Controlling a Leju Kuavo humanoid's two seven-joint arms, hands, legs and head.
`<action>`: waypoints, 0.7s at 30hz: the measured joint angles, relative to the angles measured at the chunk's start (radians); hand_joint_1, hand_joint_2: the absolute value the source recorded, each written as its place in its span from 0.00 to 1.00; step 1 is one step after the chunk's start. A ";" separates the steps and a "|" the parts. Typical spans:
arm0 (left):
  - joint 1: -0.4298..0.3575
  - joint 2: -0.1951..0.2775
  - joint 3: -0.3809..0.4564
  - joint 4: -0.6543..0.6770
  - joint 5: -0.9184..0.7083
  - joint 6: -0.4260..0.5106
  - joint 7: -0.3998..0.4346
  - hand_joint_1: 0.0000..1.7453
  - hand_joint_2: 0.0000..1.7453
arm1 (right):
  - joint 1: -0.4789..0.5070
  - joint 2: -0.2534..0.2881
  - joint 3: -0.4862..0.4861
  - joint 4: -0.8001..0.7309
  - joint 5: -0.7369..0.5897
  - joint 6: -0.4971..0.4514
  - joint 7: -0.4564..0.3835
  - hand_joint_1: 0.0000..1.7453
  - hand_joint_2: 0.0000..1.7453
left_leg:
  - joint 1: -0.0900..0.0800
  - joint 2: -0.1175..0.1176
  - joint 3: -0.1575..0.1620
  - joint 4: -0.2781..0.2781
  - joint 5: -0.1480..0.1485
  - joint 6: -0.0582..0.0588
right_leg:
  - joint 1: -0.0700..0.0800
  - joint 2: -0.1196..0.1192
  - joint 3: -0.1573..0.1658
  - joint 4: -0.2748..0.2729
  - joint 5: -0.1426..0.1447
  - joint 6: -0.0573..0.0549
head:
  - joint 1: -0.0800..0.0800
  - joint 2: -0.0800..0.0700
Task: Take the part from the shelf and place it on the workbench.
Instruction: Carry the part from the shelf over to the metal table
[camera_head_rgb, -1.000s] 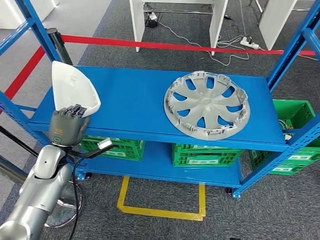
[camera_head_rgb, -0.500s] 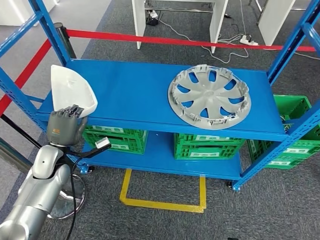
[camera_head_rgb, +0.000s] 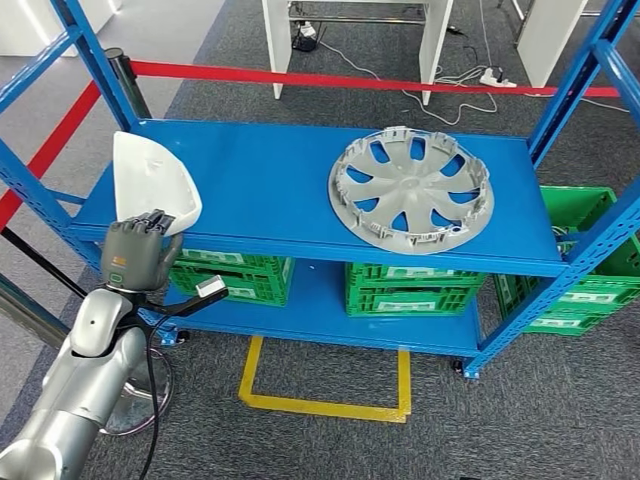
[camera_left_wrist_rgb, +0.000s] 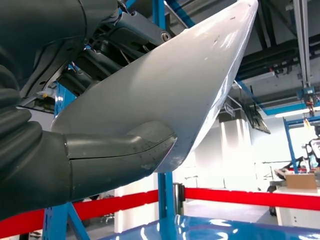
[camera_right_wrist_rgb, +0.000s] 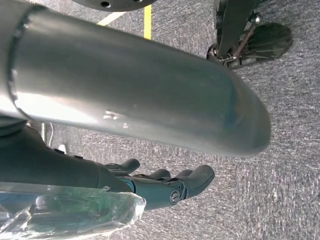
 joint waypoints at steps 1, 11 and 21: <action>0.000 0.001 0.000 0.000 0.000 0.000 0.000 1.00 1.00 | 0.000 0.000 0.000 0.000 0.001 0.000 0.000 0.00 0.00 | 0.000 0.000 0.001 -0.003 0.002 0.003 | 0.000 0.000 0.001 -0.002 0.001 0.003 | 0.000 0.000; 0.015 0.014 0.000 0.000 0.013 -0.003 0.006 1.00 1.00 | 0.001 0.001 0.000 0.000 0.007 0.000 0.002 0.00 0.00 | 0.024 0.005 -0.023 -0.029 0.040 -0.009 | -0.029 0.000 -0.060 0.175 -0.087 0.057 | 0.003 0.000; 0.032 0.064 0.024 0.001 0.026 -0.006 0.015 1.00 1.00 | -0.004 0.010 0.000 0.001 0.014 -0.007 0.022 0.00 0.00 | 0.035 -0.001 -0.090 0.113 -0.076 -0.065 | -0.024 0.012 -0.041 0.025 0.023 -0.014 | -0.006 0.000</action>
